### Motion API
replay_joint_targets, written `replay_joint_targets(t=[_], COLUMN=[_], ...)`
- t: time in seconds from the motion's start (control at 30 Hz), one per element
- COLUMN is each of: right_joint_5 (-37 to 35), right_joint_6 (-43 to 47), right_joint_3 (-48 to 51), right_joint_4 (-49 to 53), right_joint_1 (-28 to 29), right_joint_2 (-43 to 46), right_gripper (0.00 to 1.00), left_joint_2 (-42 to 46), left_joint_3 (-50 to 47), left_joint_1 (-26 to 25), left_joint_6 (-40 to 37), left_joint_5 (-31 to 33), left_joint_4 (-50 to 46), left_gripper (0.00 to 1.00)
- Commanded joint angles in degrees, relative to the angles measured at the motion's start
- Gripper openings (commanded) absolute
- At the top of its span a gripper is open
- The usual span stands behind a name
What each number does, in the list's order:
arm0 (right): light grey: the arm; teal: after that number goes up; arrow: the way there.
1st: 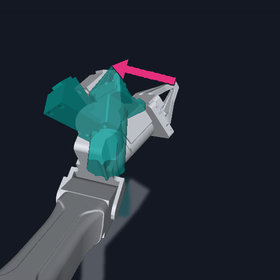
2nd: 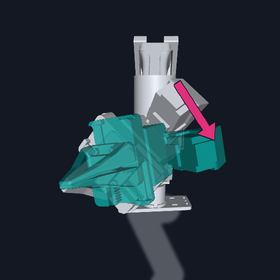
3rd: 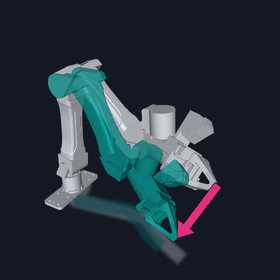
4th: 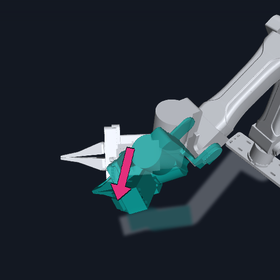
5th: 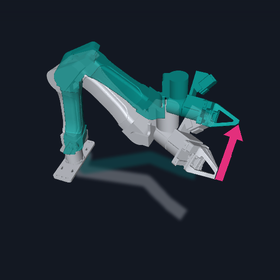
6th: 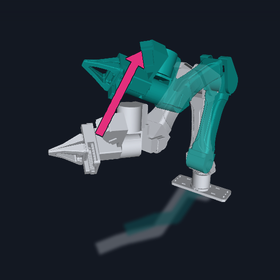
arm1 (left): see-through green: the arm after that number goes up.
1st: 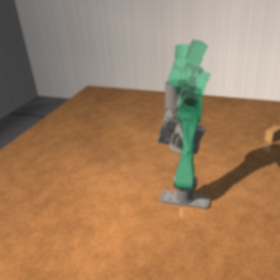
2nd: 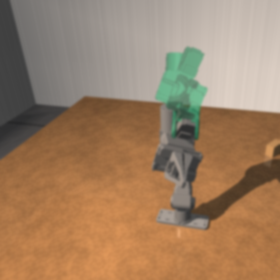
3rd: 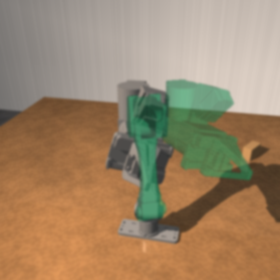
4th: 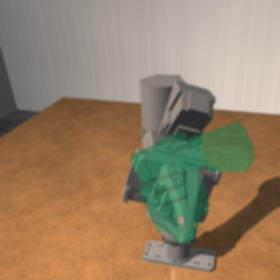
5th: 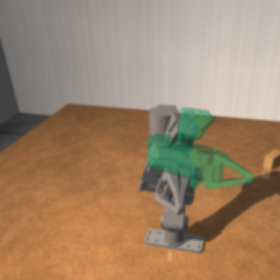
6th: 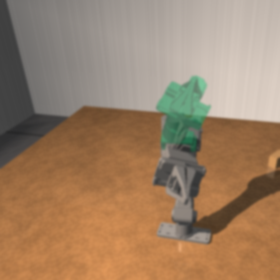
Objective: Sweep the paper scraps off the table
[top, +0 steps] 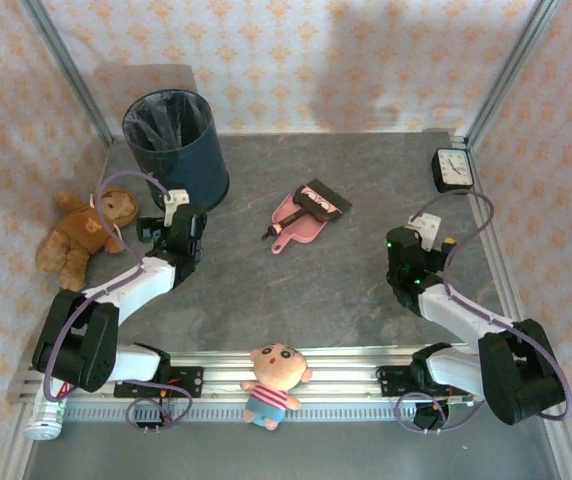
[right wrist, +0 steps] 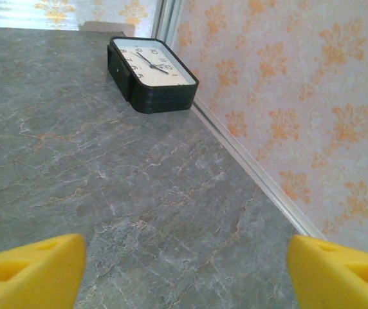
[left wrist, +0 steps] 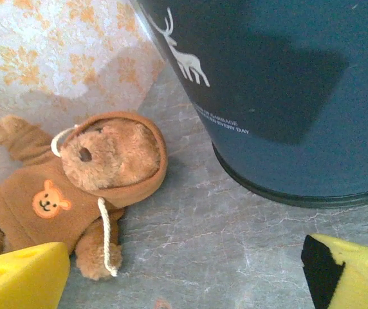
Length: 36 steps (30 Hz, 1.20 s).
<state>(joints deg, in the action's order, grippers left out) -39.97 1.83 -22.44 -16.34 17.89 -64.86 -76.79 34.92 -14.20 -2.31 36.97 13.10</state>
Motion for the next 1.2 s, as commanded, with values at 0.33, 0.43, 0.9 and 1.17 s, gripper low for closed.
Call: replay_joint_targets(t=[0.33,0.43,0.9,1.17], right_joint_5=[24.08,27.61,32.46,33.84], right_joint_6=[-2.43,-2.40,-0.84,0.07], right_joint_3=[7.56,7.51,1.81,-1.11], right_joint_4=[-19.40,-22.66,-31.76,-29.12], right_joint_1=[-12.66,-14.37,-15.87,-15.82], right_joint_2=[0.48,-1.81,-19.20,-22.26], right_gripper=[0.91,0.91,0.91,0.99], left_joint_2=[-4.14,-6.19,-10.59,-10.66], left_joint_3=[-10.13,-11.99,-12.87,-13.23], left_joint_1=[6.45,8.13,9.92,9.98], left_joint_6=[0.27,0.69,1.83,2.31], left_joint_5=[-17.72,-21.16,-23.82,-22.38], left_joint_4=[26.70,32.06,37.19,37.87], left_gripper=[1.00,1.00,1.00,1.00])
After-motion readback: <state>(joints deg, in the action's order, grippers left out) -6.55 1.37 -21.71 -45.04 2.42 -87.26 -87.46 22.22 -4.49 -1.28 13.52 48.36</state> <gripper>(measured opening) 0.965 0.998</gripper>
